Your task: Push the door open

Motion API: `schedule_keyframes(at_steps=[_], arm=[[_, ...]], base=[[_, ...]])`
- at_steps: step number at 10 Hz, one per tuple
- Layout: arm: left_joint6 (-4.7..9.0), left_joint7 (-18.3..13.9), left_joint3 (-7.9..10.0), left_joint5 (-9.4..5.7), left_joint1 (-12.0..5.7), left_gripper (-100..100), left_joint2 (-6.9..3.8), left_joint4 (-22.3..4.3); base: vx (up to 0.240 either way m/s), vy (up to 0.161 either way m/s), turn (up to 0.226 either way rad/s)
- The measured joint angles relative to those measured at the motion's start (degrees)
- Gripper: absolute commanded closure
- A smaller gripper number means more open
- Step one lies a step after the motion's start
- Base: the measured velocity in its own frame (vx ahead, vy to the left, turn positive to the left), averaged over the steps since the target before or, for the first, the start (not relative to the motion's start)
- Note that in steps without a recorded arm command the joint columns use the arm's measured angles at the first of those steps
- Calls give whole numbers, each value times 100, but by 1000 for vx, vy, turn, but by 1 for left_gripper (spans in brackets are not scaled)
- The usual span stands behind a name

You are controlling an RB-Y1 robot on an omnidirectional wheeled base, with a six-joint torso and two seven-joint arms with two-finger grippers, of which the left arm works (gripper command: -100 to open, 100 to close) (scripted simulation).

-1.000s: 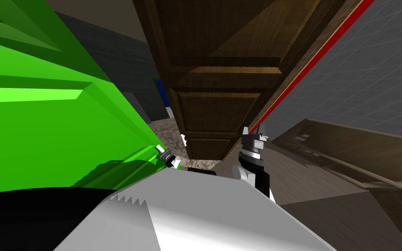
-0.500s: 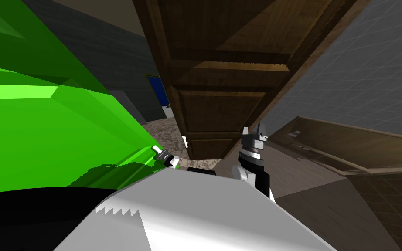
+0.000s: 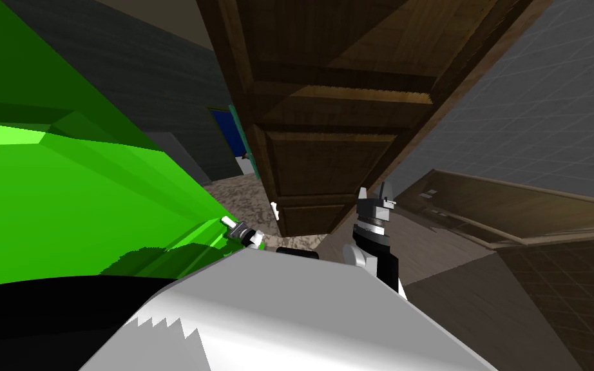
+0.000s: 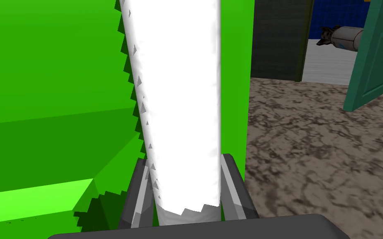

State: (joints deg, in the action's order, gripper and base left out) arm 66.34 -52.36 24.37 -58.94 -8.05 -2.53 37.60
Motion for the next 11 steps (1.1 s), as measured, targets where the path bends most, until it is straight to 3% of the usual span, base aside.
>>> schedule_keyframes(at_steps=[2, 4, 6, 8, 9, 11], arm=[[140, 4, 119, -109, -49, 100, -34, -77], [150, 200, 215, -198, 32, 100, 29, 239], [285, 76, 243, -207, -95, 100, -75, -40], [381, 110, 322, -278, -100, 100, -51, -61], [394, 190, 367, -323, -25, 100, 15, 123], [418, 190, 401, -352, -60, 100, -45, 84]], base=[[1, 140, -132], [21, 77, -6], [-2, 51, -68], [5, 91, -86], [15, 64, -7], [3, 39, -22]])
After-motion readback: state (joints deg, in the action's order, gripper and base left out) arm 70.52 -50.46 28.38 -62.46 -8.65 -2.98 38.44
